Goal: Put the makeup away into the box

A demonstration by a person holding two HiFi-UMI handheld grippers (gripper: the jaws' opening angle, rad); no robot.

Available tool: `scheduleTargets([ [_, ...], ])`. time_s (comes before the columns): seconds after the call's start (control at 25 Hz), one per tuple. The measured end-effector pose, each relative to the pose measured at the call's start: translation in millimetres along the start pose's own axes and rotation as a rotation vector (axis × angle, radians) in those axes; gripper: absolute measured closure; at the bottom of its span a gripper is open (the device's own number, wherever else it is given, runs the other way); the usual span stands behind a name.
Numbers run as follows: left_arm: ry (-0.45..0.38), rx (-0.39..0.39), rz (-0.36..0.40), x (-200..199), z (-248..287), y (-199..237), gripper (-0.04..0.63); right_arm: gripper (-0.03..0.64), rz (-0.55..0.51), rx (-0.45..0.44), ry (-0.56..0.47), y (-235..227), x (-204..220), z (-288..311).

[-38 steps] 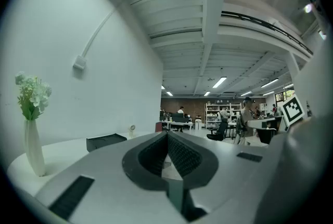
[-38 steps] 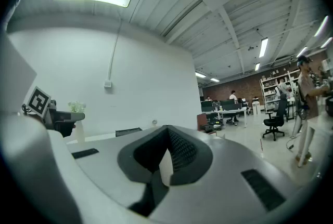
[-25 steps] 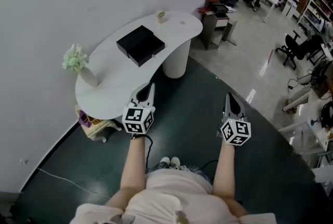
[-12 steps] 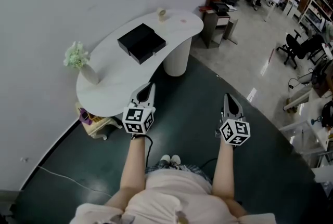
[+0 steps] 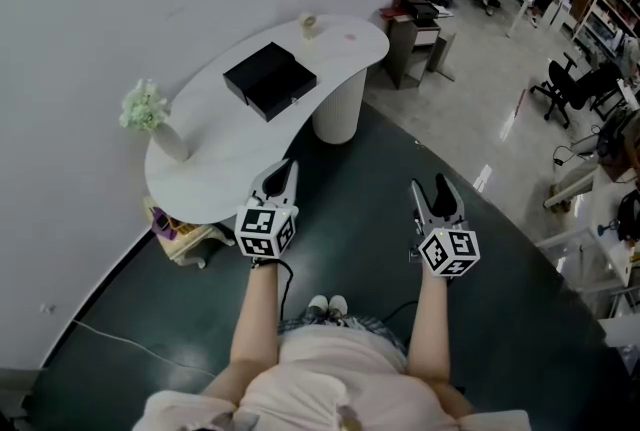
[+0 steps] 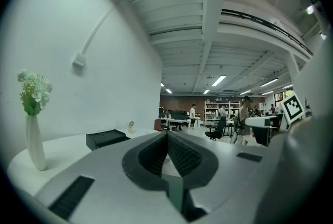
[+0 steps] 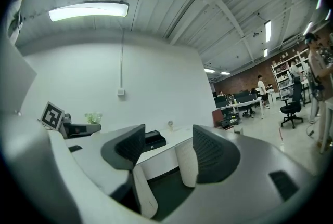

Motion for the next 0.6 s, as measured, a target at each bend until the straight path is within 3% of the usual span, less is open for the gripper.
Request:
scheduleTargets([
  [0.16, 0.005, 0.003, -0.003, 2.3, 1.4, 3.2, 0.569, 0.214, 0.024, 0.014, -0.012, 2.2, 0.8, 4.0],
  [0.28, 0.007, 0.005, -0.007, 4.1, 2.9, 7.4, 0.569, 0.151, 0.046, 0.024, 0.004, 3.9, 4.5, 9.9],
  [0.6, 0.002, 0.011, -0.008, -0.3, 9.9, 27.4, 0.569, 0.138, 0.038, 0.026, 0.02, 14.5, 6.8, 29.1],
])
Point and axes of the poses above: the fingertips, and each gripper's own axes: z forward along the fingers, y to its left, x out of its underside, the point moved 8 cm from there along -z, backward along the fingers, and after that the axes turned 6 degrees about x, right-handed, at the moved point
